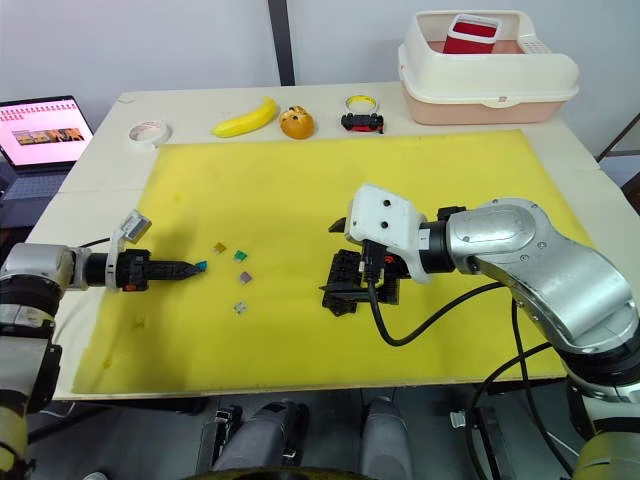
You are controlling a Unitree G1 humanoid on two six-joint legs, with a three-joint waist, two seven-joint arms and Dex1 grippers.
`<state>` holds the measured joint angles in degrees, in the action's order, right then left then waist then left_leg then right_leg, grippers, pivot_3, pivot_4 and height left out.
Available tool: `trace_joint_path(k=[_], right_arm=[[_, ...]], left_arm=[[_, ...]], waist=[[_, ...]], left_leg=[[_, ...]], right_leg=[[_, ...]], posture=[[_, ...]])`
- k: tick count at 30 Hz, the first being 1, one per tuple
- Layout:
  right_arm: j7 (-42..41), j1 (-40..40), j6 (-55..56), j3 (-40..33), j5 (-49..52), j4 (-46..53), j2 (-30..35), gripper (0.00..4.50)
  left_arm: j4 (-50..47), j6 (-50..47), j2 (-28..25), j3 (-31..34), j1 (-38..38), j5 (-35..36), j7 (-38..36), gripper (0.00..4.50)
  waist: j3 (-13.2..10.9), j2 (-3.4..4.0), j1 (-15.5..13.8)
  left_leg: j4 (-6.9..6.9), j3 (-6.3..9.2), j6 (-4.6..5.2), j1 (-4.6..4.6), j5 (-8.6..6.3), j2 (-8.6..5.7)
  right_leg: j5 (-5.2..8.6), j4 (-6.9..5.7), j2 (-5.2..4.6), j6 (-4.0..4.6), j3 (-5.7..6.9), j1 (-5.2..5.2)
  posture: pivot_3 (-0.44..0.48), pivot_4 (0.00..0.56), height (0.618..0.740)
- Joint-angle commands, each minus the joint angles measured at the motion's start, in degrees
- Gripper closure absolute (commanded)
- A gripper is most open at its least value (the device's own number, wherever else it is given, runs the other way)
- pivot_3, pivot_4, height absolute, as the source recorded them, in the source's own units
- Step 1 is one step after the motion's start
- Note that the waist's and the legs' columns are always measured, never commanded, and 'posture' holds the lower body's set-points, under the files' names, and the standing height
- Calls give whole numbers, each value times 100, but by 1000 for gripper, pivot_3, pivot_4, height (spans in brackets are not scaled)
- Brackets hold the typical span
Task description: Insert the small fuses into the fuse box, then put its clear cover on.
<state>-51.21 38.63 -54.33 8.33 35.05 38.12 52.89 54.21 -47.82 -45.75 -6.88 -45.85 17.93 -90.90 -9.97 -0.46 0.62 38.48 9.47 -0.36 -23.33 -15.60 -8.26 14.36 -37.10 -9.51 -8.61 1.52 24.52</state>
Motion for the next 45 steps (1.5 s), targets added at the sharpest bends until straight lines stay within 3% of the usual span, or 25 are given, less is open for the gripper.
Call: trace_joint_path(k=[1, 8, 12, 13, 24, 30, 32, 37, 45], right_arm=[[8, 21, 33, -101, 17, 162, 30, 0], [20, 19, 27, -69, 11, 182, 16, 0], [14, 41, 37, -31, -10, 167, 5, 0], [12, 43, 40, -27, -13, 164, 4, 0], [54, 26, -27, -24, 42, 206, -23, 0], [183, -10, -323, -311, 497, 201, -224, 0], [417, 108, -734, -520, 963, 87, -528, 0], [1171, 460, -1769, -898, 1945, -274, -1330, 0], [2232, 895, -2809, -1267, 2871, -707, -2068, 0]], left_arm=[[143, 120, 38, 95, -20, -146, 105, 3192], [169, 171, 75, 216, 12, -191, 134, 3192], [151, 209, 71, 259, 51, -220, 121, 4429], [145, 216, 74, 267, 59, -225, 122, 4491], [-286, 207, -86, 404, -4, -125, -60, 4491], [-1967, -277, -373, 293, 80, 623, -160, 4491], [-3016, -421, -455, 138, 163, 1062, -160, 4491], [-4495, -388, -275, -118, 122, 1509, -160, 4491], [-5267, -117, 139, -436, -177, 1746, -160, 4491]], waist=[[0, 0, 1], [0, 0, -2], [0, 0, 1], [0, 0, 2], [0, 0, 5], [-3, -5, 15], [-3, -4, 20], [-3, -4, 17], [-5, -1, 13]], left_leg=[[3, 0, 0, 0, 0, 0], [19, 3, 0, -1, 0, 0], [21, 3, 0, -2, 0, 0], [21, 3, 0, -2, 0, 0], [23, 5, 0, -3, 0, 1], [30, 9, 0, -11, -1, 1], [29, 10, 0, -11, -1, 2], [30, 11, 0, -11, -1, 3], [29, 11, 0, -11, -1, 3]], right_leg=[[0, -1, 0, 0, 0, 0], [0, -6, 1, 0, 1, -5], [0, -7, 1, 0, 1, -5], [0, -7, 1, 0, 1, -5], [0, -8, 2, 0, 1, -5], [0, -7, 1, 0, 1, -3], [0, -7, 1, 0, 0, -2], [0, -5, 0, 1, -1, -4], [0, -3, 1, 2, -2, -4]], posture=[[0, 150, 740], [0, 150, 740], [0, 150, 740], [0, 150, 740], [0, 150, 740], [0, 150, 740], [0, 150, 740], [0, 150, 740], [0, 150, 740]])
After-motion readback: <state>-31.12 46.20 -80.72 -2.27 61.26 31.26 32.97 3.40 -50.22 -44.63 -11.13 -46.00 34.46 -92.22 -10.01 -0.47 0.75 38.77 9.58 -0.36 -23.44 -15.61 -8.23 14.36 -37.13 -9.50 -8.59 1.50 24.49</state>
